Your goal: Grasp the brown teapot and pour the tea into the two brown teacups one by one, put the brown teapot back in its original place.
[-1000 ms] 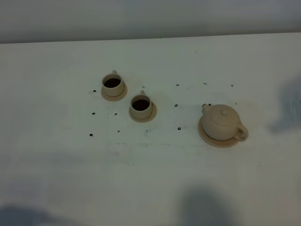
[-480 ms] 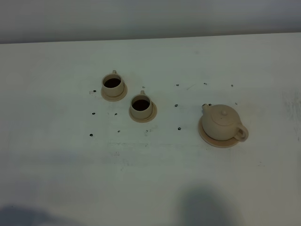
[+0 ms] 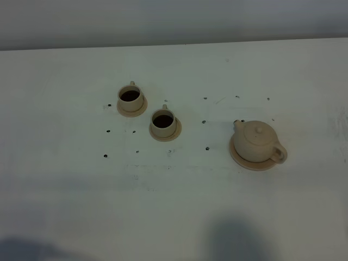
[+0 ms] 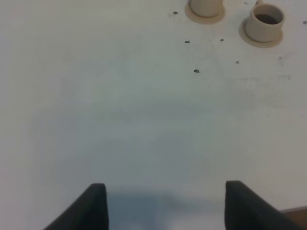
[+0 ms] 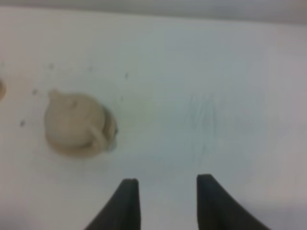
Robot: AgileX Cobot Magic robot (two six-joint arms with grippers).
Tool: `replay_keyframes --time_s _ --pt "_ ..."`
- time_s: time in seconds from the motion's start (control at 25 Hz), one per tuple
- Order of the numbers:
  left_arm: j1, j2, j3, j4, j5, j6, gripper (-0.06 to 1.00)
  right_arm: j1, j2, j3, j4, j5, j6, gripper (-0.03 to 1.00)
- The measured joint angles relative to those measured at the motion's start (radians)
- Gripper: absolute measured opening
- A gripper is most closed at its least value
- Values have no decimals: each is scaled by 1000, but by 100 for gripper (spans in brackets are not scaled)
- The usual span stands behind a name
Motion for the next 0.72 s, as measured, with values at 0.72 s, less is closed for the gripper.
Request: replay_keyframes --time_s 0.72 --pt "0 0 0 0 0 0 50 -1 -186 117 -50 102 44 24"
